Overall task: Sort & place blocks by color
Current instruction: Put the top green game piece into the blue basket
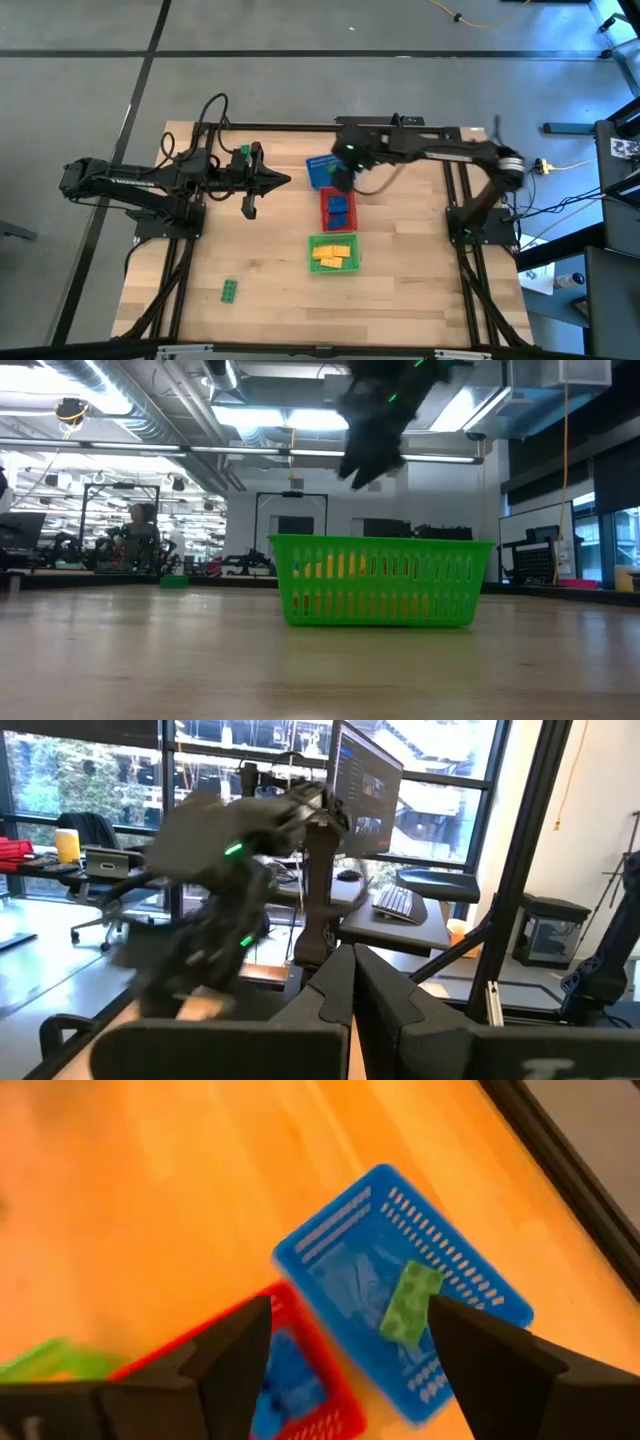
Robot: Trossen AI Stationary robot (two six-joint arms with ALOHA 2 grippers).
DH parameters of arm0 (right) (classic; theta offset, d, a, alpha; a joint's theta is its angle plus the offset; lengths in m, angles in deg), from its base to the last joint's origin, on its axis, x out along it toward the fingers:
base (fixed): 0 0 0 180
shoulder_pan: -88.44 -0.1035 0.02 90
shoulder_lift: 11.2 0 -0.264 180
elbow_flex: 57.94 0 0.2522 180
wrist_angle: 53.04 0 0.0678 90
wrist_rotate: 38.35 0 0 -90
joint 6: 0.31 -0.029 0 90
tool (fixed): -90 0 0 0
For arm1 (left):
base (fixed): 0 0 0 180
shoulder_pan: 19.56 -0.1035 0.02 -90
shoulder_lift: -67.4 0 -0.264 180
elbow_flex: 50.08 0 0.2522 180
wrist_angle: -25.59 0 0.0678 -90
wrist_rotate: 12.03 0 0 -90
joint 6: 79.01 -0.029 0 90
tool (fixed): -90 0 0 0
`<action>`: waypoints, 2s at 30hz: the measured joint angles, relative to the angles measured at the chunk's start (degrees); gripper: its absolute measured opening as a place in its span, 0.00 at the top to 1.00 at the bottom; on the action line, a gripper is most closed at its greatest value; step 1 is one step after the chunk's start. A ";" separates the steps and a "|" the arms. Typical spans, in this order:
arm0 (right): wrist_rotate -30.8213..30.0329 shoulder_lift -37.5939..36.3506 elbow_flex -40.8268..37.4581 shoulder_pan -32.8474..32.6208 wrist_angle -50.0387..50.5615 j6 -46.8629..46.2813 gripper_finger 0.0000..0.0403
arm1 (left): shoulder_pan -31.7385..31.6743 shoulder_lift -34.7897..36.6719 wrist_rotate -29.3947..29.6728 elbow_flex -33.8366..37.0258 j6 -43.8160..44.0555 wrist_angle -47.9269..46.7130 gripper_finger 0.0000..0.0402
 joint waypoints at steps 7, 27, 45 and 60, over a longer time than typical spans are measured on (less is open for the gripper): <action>4.51 -17.67 -17.21 -4.27 -11.84 -5.66 0.33 | 0.00 0.00 0.19 0.00 -0.01 0.02 1.00; 8.51 -33.57 -30.70 -9.22 -36.17 -6.05 0.33 | -0.01 0.00 0.46 0.00 0.27 -0.46 1.00; 14.36 -33.57 -30.64 -9.22 -39.81 -4.44 0.68 | -0.02 0.00 0.48 0.00 0.34 -0.46 1.00; 17.29 -33.55 -30.62 -9.22 -42.16 -4.42 0.99 | -0.02 0.00 0.48 0.00 0.34 -0.46 1.00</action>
